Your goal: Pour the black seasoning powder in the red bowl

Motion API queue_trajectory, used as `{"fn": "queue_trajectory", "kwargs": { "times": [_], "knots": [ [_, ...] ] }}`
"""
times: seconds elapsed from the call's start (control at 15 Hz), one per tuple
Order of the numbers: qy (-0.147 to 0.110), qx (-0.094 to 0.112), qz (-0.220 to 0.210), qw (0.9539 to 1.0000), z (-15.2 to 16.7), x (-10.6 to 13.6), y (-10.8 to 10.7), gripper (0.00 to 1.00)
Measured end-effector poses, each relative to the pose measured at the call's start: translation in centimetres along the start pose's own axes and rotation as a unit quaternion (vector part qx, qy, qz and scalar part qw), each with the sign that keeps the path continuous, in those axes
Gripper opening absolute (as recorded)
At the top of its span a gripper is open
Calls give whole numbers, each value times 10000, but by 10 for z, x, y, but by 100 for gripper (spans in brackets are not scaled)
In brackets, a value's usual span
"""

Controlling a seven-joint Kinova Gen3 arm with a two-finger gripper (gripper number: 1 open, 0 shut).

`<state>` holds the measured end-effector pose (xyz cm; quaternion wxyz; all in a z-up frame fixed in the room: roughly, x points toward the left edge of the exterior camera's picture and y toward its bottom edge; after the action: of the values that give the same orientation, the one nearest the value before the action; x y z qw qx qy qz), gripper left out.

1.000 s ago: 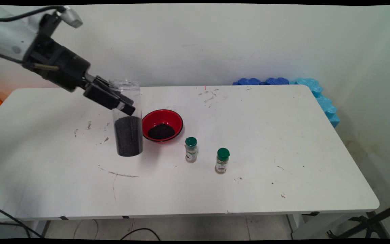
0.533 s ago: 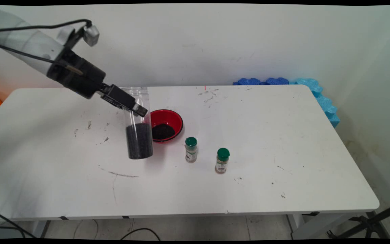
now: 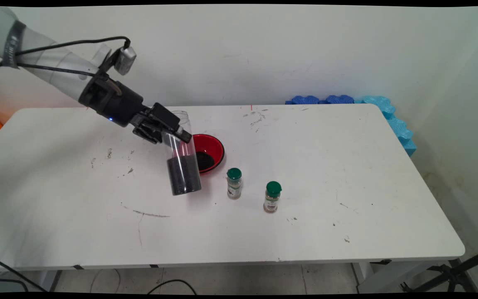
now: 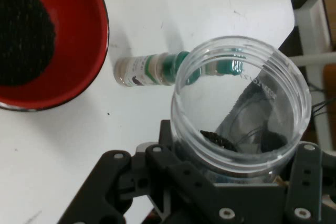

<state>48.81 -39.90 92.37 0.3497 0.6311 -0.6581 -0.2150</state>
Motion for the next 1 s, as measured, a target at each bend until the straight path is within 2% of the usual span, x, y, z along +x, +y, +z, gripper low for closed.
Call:
{"fn": "queue_trajectory", "kwargs": {
  "times": [0.13,0.27,0.47,0.73,0.87,1.0],
  "knots": [
    [-19,-86,-476,9988,4,3,-6,0],
    [-30,-150,-962,9952,8,5,-12,0],
    [-5,-229,-1742,9844,12,8,-21,0],
    [16,-339,-2736,9612,15,8,-32,0],
    [-8,-416,-3181,9472,16,8,-35,0],
    [-51,-521,-3648,9296,17,6,-37,0]
  ]
}}
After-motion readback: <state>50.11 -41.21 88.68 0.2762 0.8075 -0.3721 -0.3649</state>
